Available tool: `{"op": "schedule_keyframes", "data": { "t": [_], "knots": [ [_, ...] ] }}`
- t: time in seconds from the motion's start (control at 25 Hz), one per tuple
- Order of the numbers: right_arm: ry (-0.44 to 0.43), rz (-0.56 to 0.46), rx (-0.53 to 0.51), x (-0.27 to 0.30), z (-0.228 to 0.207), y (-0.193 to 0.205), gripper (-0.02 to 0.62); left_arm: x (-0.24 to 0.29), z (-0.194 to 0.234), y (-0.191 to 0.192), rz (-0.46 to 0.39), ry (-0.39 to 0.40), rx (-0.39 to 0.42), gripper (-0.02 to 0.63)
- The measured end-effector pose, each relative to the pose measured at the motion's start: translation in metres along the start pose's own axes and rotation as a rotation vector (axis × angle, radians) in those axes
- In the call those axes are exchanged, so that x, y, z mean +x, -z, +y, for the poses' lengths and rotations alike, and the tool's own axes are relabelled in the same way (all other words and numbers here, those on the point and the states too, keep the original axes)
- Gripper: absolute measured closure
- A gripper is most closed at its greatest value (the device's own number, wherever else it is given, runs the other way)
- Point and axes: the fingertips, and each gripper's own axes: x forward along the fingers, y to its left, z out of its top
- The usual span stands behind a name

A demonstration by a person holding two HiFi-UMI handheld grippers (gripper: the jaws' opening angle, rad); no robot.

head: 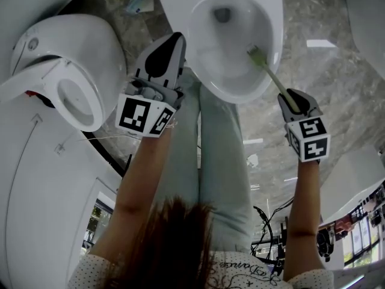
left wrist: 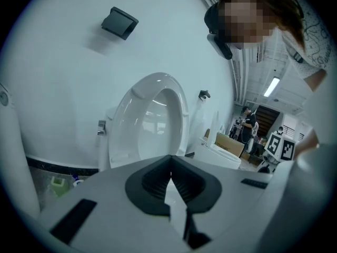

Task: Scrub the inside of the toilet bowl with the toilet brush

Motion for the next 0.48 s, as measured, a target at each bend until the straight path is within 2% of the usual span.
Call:
{"op": "schedule_keyframes", "data": {
  "t": [0.48],
  "knots": [
    [0.058, -0.027, -0.028, 0.004, -0.012, -0.018, 0.48, -0.004, 0.008, 0.003, -0.001, -0.029, -0.028, 0.603]
  ]
}}
